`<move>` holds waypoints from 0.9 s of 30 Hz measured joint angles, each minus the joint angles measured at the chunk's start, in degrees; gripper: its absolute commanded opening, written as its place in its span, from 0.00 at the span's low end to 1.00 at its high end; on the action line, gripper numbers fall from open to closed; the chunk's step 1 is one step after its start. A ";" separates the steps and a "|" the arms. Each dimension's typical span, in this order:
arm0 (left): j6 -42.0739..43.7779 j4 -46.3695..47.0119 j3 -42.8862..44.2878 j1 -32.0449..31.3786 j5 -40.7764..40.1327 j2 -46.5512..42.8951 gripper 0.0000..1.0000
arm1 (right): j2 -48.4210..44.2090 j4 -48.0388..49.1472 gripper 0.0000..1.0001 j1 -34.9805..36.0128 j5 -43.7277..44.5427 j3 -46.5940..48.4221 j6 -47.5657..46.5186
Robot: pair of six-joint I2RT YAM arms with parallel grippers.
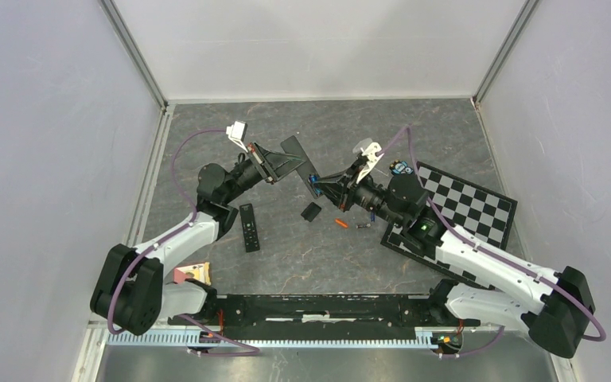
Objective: Load the batteries into the remote control
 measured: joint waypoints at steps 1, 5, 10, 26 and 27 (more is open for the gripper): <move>-0.13 0.15 -0.02 -0.02 -0.02 0.00 0.02 | 0.31 0.13 0.16 0.15 0.22 0.15 -0.04; -1.16 0.66 -0.07 -0.04 0.00 0.07 0.02 | 1.29 0.26 0.17 0.76 0.85 0.90 -0.66; -1.90 1.22 -0.09 -0.09 -0.02 0.37 0.02 | 1.77 0.22 0.23 1.07 1.09 1.27 -1.09; -2.45 1.44 -0.13 -0.11 -0.02 0.74 0.02 | 0.63 -2.64 0.40 1.77 1.95 1.79 -1.49; -2.43 1.46 -0.13 -0.11 -0.04 0.74 0.02 | 0.63 -2.86 0.41 1.81 1.99 2.01 -1.46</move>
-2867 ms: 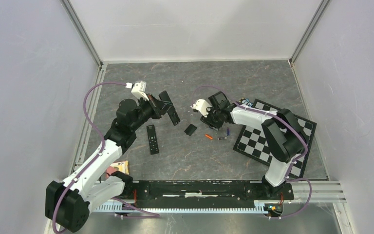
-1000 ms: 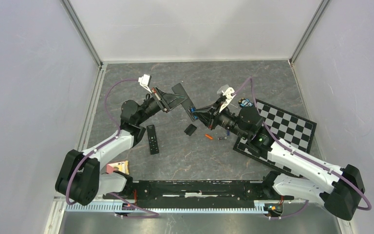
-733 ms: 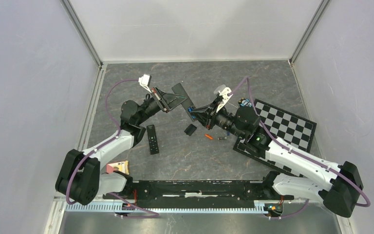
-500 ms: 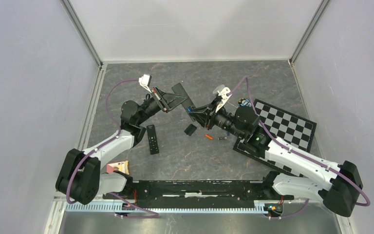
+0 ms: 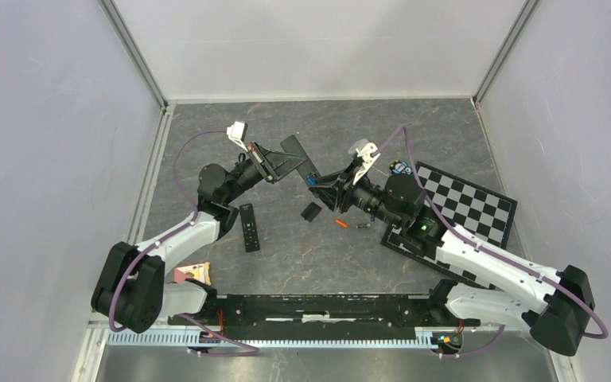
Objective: Load the batteries into the remote control
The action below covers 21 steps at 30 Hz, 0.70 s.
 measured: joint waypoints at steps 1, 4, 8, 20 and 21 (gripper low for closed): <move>0.00 0.02 0.00 0.00 -0.07 0.02 0.02 | 0.00 -0.24 0.43 0.00 0.13 0.24 0.02; 0.00 0.15 0.00 0.00 -0.11 0.11 0.02 | 0.00 -0.90 0.50 0.00 0.26 1.20 0.22; 0.00 0.74 0.00 -0.02 0.13 0.11 0.02 | 0.00 -2.38 0.60 -0.09 0.33 2.84 0.85; 0.11 4.39 -0.24 -0.04 -0.44 1.51 0.02 | -6.54 -5.25 0.98 -0.13 8.41 2.64 14.32; 0.11 4.83 -0.39 -0.04 -0.76 1.73 0.02 | -7.32 -5.20 0.98 -0.13 9.40 2.27 16.35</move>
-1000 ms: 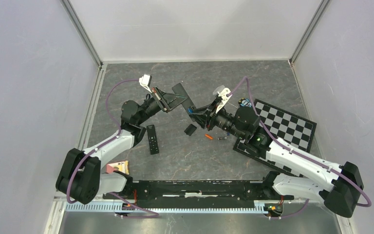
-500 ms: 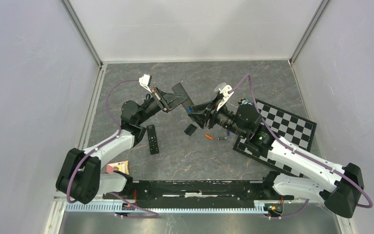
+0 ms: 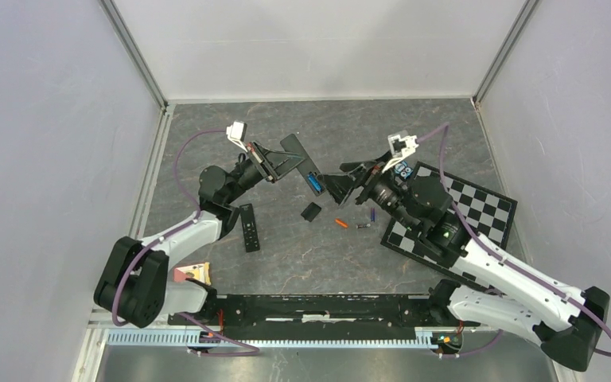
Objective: Load the batteries into the remote control
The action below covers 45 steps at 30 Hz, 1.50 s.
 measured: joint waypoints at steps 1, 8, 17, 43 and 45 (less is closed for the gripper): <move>0.00 0.50 -0.15 0.00 -0.37 0.24 0.02 | -0.46 0.39 0.98 0.00 1.09 -0.22 2.64; -0.04 3.21 -0.35 -0.09 -2.36 1.27 0.02 | 2.21 5.53 0.98 0.02 3.69 -4.50 19.15; -0.59 6.10 -0.46 -0.09 -4.63 3.85 0.02 | 7.32 17.51 0.98 0.15 3.91 -10.84 30.18; -1.73 9.27 -0.46 -0.09 -4.81 5.11 0.02 | 16.61 25.22 0.61 -0.61 4.74 -7.65 38.64; -1.70 9.27 -0.46 -0.09 -4.76 5.09 0.02 | 17.66 25.07 0.58 -0.81 4.26 -6.86 39.19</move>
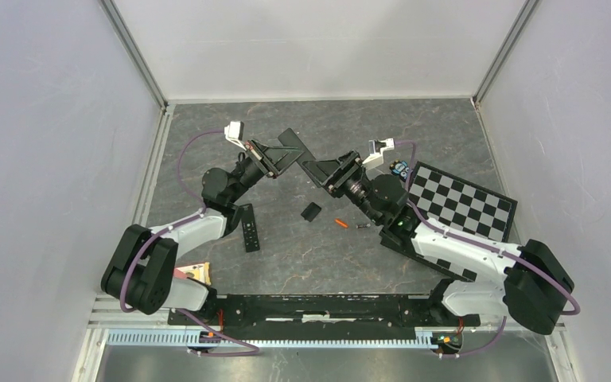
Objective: Load the batteries into the remote control
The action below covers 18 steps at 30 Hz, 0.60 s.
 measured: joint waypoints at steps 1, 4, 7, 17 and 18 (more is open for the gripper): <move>0.00 0.00 0.00 0.00 0.00 0.00 0.02 | 0.39 -0.02 0.58 -0.09 -0.35 0.17 0.17; 0.00 -0.09 0.00 -0.02 0.26 -0.04 0.02 | 0.79 0.02 0.56 -0.22 -0.81 0.28 0.98; 0.00 -0.13 0.00 -0.07 0.39 -0.42 0.02 | 0.83 0.37 0.52 -0.26 -1.07 0.28 1.60; -0.44 0.02 0.00 -0.04 0.20 -1.07 0.02 | 0.98 0.96 0.41 -0.61 -2.21 0.26 2.29; -0.55 0.00 0.00 -0.04 0.15 -1.07 0.02 | 1.09 1.09 0.40 -0.63 -2.34 0.26 2.34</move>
